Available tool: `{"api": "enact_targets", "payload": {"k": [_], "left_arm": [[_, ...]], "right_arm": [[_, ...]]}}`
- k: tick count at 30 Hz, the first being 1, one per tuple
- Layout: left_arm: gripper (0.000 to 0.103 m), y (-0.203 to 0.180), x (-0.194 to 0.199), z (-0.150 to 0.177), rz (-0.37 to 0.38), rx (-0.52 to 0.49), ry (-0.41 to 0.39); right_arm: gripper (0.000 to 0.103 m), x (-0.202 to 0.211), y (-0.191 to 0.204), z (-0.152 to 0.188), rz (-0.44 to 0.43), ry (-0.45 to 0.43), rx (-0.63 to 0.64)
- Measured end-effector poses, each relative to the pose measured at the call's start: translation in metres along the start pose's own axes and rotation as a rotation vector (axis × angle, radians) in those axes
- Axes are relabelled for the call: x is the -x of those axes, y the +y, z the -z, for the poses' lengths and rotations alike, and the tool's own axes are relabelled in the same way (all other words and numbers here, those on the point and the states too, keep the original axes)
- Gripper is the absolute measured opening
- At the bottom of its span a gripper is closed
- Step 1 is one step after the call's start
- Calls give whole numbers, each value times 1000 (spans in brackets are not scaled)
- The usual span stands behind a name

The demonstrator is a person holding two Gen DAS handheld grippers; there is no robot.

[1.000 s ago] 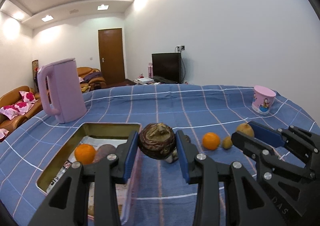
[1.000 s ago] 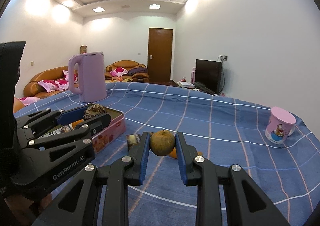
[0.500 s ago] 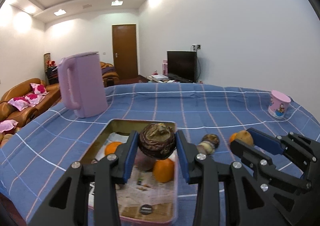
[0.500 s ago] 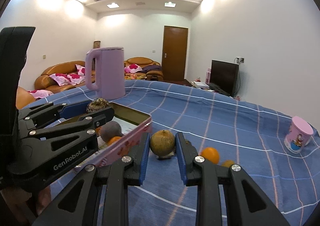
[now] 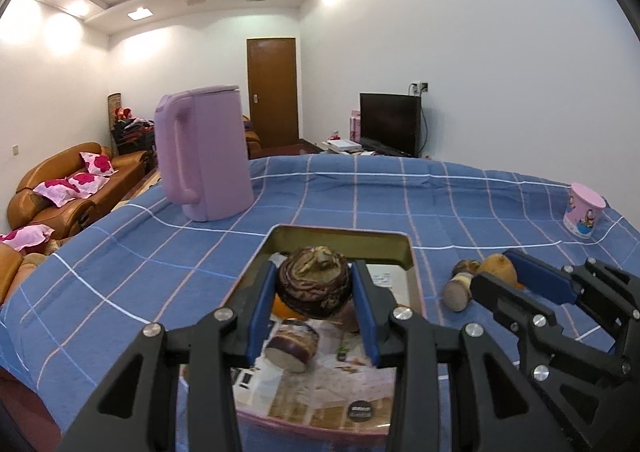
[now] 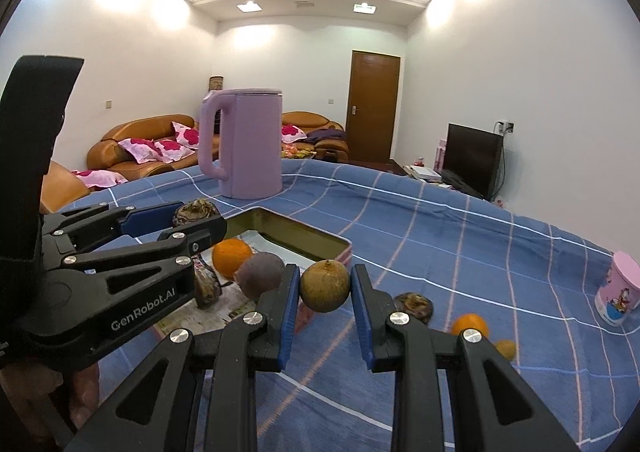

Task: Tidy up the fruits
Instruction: 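Lower the dark taro and brown fruit into the tin and open both grippers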

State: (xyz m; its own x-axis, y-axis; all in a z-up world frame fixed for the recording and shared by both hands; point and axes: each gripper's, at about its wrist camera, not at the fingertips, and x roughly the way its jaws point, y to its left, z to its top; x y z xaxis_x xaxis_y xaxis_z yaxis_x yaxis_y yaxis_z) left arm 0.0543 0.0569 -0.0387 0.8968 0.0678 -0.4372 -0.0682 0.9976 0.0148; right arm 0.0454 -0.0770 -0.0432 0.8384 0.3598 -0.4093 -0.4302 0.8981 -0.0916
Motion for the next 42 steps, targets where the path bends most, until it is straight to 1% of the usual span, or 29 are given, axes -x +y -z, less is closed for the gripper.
{"api": "enact_targets", "payload": {"k": [6, 13, 21, 31, 42], "left_arm": [[40, 11, -7, 4, -24, 4, 35], [40, 23, -10, 6, -42, 12, 55], [40, 34, -18, 11, -62, 26, 90], [40, 40, -26, 15, -67, 24, 135], [40, 40, -29, 17, -75, 9, 150]], "right_arm": [[28, -7, 14, -5, -23, 4, 19], [28, -17, 28, -8, -50, 21, 35], [28, -26, 37, -10, -75, 46, 41], [28, -39, 42, -11, -110, 103, 55], [28, -50, 47, -9, -129, 164, 78]]}}
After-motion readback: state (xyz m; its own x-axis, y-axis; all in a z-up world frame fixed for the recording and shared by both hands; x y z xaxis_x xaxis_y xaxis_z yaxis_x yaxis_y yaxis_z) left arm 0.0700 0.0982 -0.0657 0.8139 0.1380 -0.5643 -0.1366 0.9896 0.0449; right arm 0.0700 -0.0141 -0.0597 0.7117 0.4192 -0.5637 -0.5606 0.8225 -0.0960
